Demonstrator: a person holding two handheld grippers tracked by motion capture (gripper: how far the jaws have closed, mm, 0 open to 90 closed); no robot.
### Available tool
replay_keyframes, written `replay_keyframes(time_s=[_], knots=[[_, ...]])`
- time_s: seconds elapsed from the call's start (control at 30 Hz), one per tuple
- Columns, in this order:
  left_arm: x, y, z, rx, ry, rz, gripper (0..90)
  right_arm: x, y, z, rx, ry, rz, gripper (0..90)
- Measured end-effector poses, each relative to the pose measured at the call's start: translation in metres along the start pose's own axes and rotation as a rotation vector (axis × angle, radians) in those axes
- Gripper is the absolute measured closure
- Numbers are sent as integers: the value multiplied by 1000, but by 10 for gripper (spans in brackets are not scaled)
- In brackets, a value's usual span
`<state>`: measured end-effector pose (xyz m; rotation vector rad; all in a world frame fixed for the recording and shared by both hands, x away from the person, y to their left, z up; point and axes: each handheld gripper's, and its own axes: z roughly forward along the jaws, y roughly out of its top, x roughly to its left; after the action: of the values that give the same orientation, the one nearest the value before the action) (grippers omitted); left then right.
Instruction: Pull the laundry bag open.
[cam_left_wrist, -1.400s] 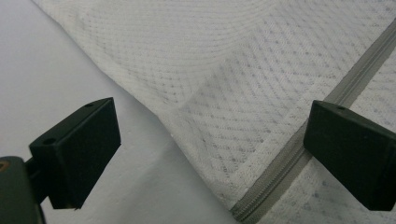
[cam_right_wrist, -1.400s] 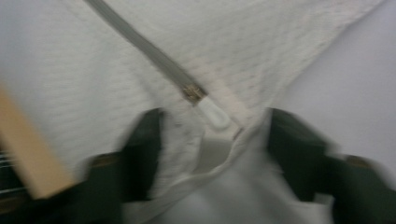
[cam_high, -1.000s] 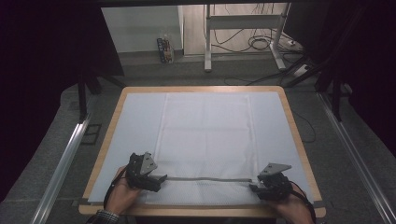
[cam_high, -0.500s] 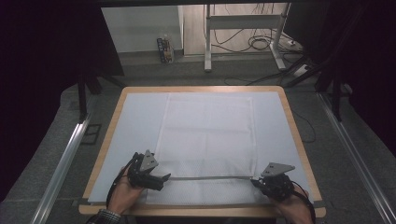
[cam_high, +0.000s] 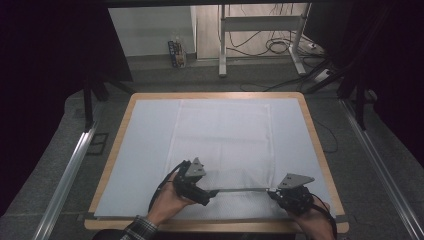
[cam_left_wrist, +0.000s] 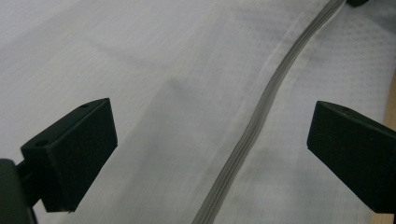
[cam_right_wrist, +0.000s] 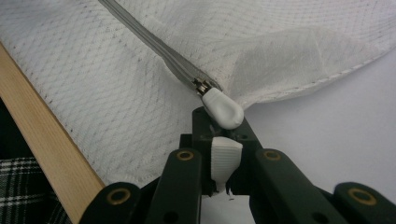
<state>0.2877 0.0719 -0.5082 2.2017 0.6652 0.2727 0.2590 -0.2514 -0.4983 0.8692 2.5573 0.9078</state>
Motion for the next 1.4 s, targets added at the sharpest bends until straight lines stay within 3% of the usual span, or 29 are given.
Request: replay_keyframes(time_s=[0.23,0.27,0.57,0.73,0.97,1.23,1.27,1.4], knots=[[-9,30,27,-30,-58,24,7,-1,0,-2,-8,13,7,830],[-11,34,31,-43,-66,13,6,-1,0,-2,-10,14,6,830],[-22,60,50,-63,-105,42,13,-5,0,-2,-9,46,33,827],[-30,74,62,-61,-114,86,16,-5,0,-1,-7,52,30,825],[-43,93,78,-80,-139,117,16,-5,0,-1,-8,60,29,822],[-51,100,90,-66,-144,152,18,-6,0,-2,-11,65,32,819],[-52,100,92,-74,-146,140,18,-6,0,-2,-13,66,32,819],[-53,101,94,-57,-121,150,18,-6,0,-3,-16,65,32,818]])
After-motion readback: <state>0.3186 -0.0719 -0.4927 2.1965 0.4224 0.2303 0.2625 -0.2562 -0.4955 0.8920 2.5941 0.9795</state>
